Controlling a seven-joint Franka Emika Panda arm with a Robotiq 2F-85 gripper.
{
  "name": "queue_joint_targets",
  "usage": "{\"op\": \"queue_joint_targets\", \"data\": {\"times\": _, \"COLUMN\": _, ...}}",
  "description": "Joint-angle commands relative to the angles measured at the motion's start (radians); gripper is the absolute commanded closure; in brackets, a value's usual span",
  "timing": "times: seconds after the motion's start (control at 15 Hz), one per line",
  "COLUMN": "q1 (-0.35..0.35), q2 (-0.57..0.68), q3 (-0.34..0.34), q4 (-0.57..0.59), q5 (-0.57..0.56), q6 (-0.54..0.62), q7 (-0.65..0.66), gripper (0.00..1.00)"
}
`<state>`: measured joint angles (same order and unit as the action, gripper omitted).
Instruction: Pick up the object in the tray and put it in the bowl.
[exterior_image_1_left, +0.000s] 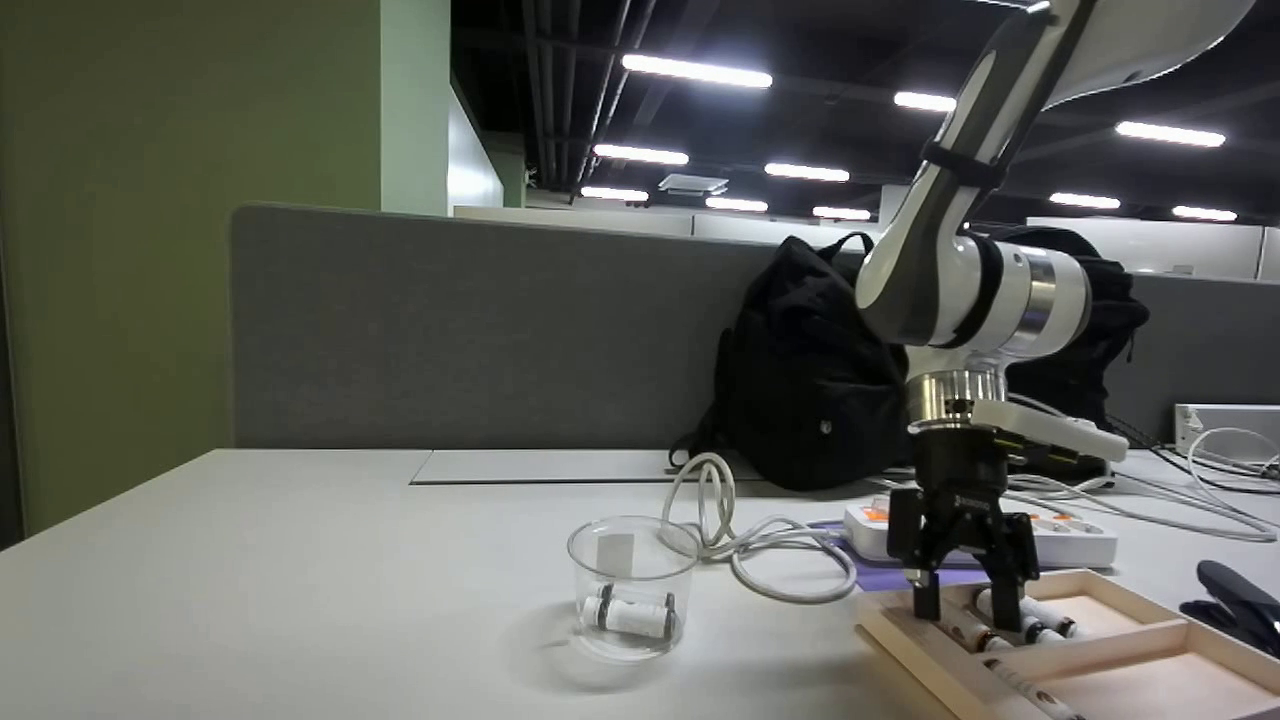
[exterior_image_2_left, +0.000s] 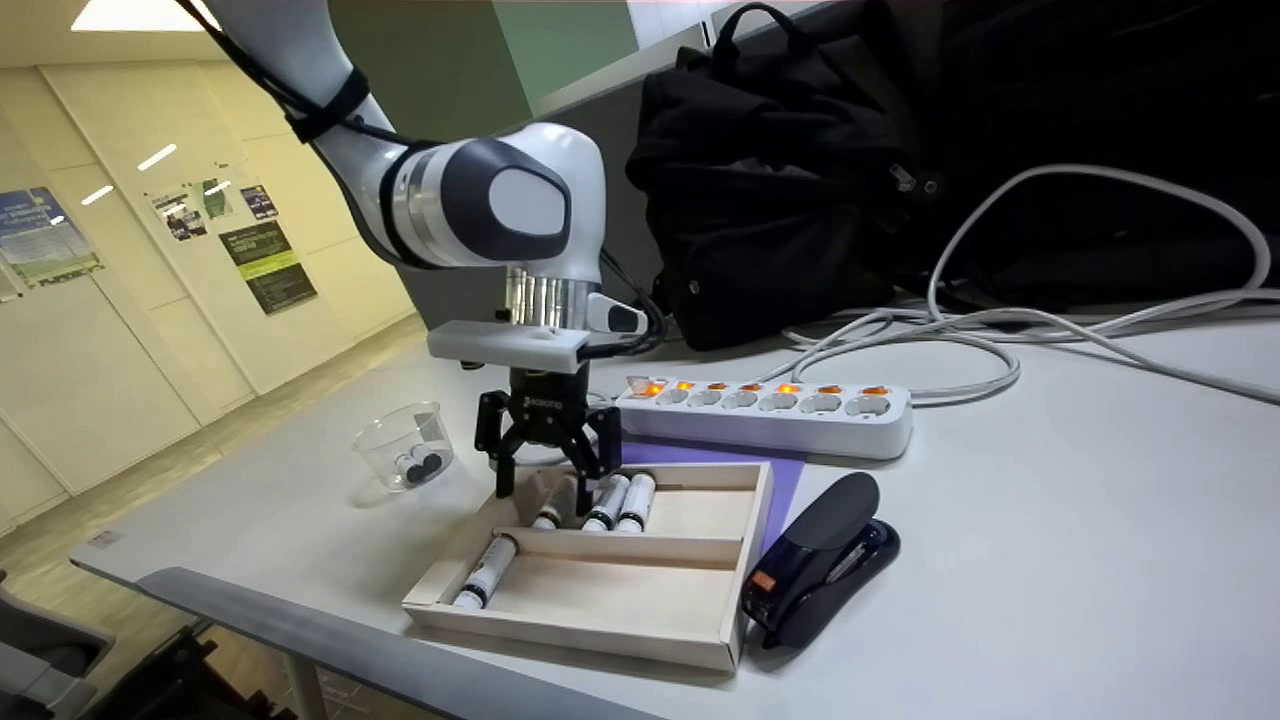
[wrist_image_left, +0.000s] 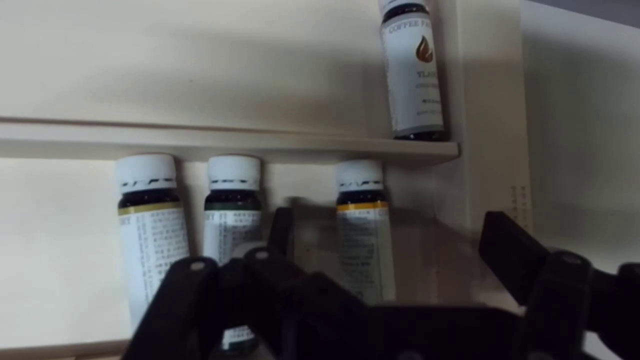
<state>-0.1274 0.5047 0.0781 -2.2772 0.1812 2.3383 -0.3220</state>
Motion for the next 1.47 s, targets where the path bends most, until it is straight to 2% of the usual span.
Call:
{"op": "queue_joint_targets", "data": {"times": 0.0, "q1": -0.005, "q2": -0.007, "q3": -0.007, "q4": -0.007, "q5": 0.001, "q6": -0.009, "q7": 0.007, "gripper": 0.33}}
{"op": "queue_joint_targets", "data": {"times": 0.53, "q1": -0.020, "q2": -0.005, "q3": -0.007, "q4": -0.009, "q5": 0.028, "q6": -0.016, "q7": -0.013, "gripper": 0.90}}
{"op": "queue_joint_targets", "data": {"times": 0.6, "q1": -0.023, "q2": -0.002, "q3": -0.008, "q4": -0.009, "q5": 0.028, "q6": -0.013, "q7": -0.015, "gripper": 0.79}}
{"op": "queue_joint_targets", "data": {"times": 0.67, "q1": -0.024, "q2": -0.002, "q3": -0.008, "q4": -0.008, "q5": 0.027, "q6": -0.015, "q7": -0.016, "gripper": 0.62}}
{"op": "queue_joint_targets", "data": {"times": 0.73, "q1": -0.026, "q2": -0.002, "q3": -0.009, "q4": -0.007, "q5": 0.025, "q6": -0.015, "q7": -0.017, "gripper": 0.58}}
{"op": "queue_joint_targets", "data": {"times": 0.8, "q1": -0.027, "q2": -0.001, "q3": -0.011, "q4": -0.007, "q5": 0.023, "q6": -0.013, "q7": -0.017, "gripper": 0.88}}
{"op": "queue_joint_targets", "data": {"times": 0.93, "q1": -0.031, "q2": -0.001, "q3": -0.013, "q4": -0.004, "q5": 0.024, "q6": -0.016, "q7": -0.017, "gripper": 0.88}}
{"op": "queue_joint_targets", "data": {"times": 1.07, "q1": -0.030, "q2": -0.012, "q3": -0.012, "q4": 0.001, "q5": 0.023, "q6": -0.019, "q7": -0.014, "gripper": 0.96}}
{"op": "queue_joint_targets", "data": {"times": 1.4, "q1": -0.023, "q2": -0.072, "q3": 0.010, "q4": 0.039, "q5": 0.032, "q6": -0.063, "q7": -0.019, "gripper": 0.93}}
